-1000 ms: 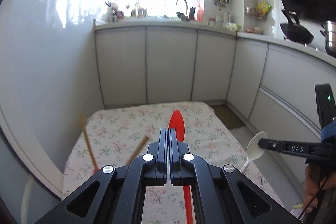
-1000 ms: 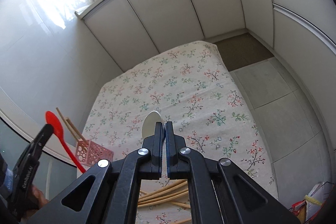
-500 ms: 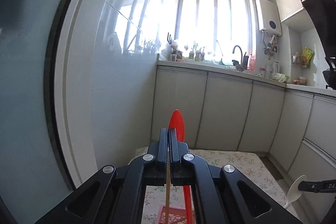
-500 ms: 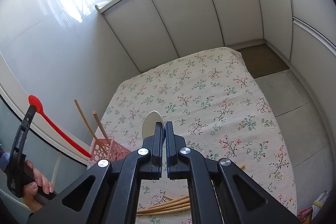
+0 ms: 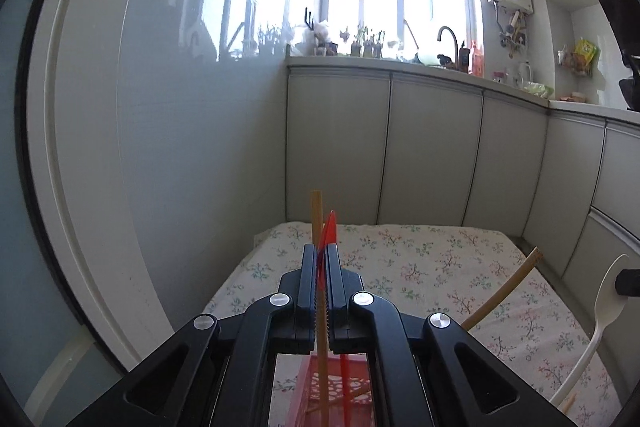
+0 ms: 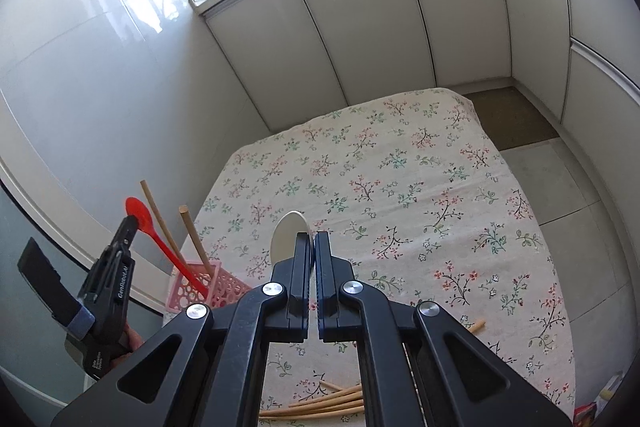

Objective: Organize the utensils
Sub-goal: 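Drop the red spoon into the pink basket with the left gripper while the right carries the white spoon, then lower the white spoon into the pink basket and open the right gripper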

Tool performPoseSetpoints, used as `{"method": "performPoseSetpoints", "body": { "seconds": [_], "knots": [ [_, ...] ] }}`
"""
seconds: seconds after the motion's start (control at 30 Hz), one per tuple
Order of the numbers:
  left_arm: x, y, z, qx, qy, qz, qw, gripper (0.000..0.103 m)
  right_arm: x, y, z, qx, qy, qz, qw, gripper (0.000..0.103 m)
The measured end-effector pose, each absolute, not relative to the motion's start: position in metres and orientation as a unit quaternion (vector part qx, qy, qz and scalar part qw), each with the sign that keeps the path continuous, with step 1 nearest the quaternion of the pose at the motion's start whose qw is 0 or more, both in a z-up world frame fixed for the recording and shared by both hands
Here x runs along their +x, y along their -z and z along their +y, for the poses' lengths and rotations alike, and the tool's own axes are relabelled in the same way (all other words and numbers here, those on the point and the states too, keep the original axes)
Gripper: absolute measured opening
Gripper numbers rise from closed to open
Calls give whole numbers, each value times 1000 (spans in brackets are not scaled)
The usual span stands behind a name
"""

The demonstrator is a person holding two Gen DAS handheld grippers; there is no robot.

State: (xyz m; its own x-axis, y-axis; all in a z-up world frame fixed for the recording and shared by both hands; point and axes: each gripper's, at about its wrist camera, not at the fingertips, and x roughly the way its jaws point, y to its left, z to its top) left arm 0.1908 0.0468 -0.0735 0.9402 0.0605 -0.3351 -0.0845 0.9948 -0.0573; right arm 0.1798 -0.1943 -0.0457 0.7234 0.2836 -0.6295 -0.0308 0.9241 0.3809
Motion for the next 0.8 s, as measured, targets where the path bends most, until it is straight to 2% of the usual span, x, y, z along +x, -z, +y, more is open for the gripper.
{"method": "performPoseSetpoints", "body": {
  "seconds": [0.1,0.13,0.17,0.23,0.33,0.57,0.8],
  "knots": [
    [188,69,52,-55,-29,192,979,22,177,41,-190,166,-85,353,917,2],
    [186,66,55,-64,-28,199,978,32,175,39,-188,160,-84,348,920,2],
    [184,62,58,-73,-28,206,975,37,173,36,-185,155,-84,342,923,2],
    [180,55,66,-89,-35,228,969,39,169,29,-179,147,-89,329,928,2],
    [169,48,78,-117,-49,266,956,47,162,15,-166,138,-104,303,937,2],
    [146,54,89,-95,-105,353,925,66,155,-6,-113,77,-121,251,957,2],
    [146,89,101,-73,-125,428,892,67,164,7,-57,-4,-117,216,969,2]
  ]
}}
